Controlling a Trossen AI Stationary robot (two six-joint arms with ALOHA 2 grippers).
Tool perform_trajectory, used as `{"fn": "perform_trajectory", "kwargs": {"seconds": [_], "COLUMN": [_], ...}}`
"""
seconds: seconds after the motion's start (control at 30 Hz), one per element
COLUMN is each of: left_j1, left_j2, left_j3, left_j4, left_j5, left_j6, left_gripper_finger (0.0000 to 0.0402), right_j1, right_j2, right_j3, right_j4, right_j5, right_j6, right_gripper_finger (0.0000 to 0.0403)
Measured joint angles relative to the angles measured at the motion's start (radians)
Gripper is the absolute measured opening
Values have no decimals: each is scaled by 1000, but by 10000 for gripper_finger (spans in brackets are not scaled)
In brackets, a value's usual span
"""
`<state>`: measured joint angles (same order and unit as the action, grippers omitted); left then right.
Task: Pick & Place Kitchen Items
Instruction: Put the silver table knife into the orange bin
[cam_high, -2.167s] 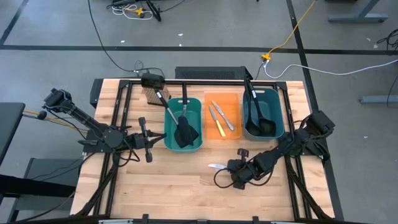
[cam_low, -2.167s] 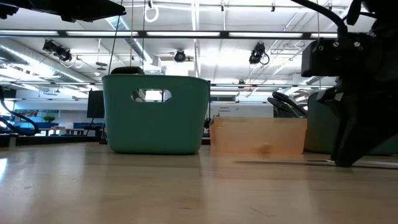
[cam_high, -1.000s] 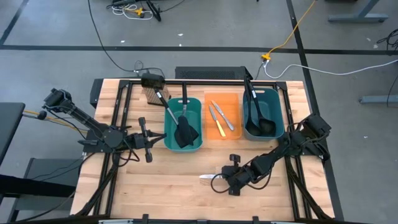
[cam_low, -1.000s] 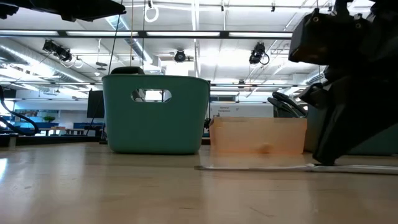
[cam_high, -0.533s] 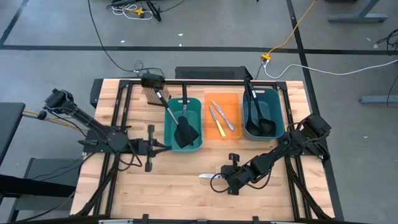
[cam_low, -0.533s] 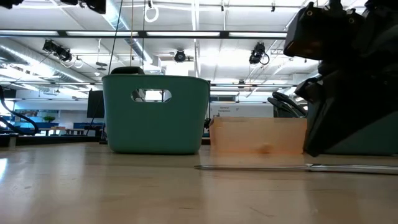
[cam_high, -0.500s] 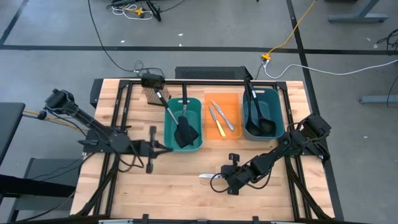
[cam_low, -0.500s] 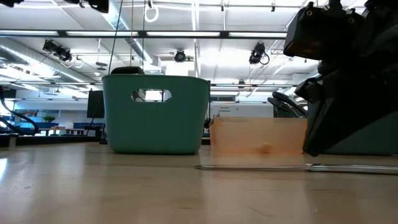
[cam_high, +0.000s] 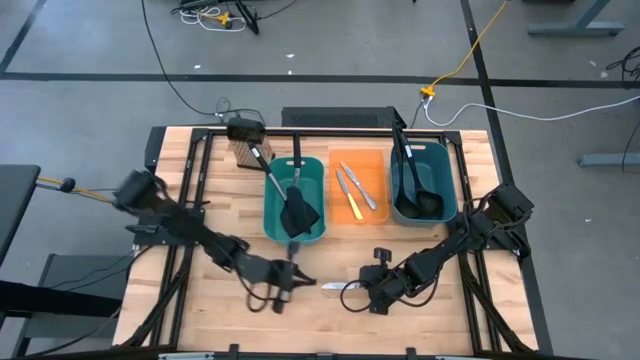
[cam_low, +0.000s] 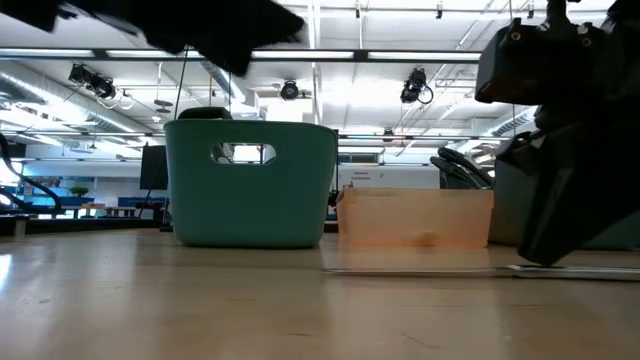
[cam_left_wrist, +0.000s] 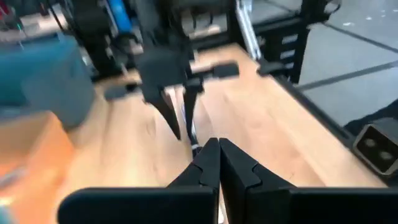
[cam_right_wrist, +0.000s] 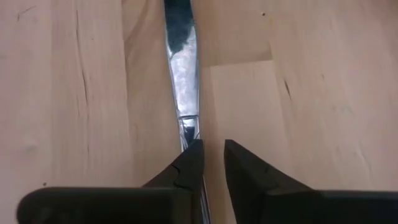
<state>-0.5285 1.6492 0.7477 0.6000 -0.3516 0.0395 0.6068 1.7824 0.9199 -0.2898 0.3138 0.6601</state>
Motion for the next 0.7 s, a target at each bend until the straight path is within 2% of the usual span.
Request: {"fn": "perform_trajectory", "kwargs": {"seconds": [0.17, 0.3, 0.43, 0.7], "left_j1": [23, 43, 59, 60], "left_j2": [199, 301, 343, 347], "left_j3": [136, 219, 264, 311], "left_j4": [-10, -47, -130, -368], "left_j5": [51, 86, 89, 86], "left_j6": [-61, -108, -168, -294], "left_gripper_finger": [2, 2, 2, 2], "right_j1": [3, 3, 3, 3], "right_j2": [0, 0, 0, 0], "right_j3": [1, 1, 1, 1], "right_j4": [-4, 3, 3, 3], "right_j5": [-8, -17, -19, -18], "right_j6": [13, 13, 13, 12], "right_gripper_finger": [82, 83, 83, 83]}}
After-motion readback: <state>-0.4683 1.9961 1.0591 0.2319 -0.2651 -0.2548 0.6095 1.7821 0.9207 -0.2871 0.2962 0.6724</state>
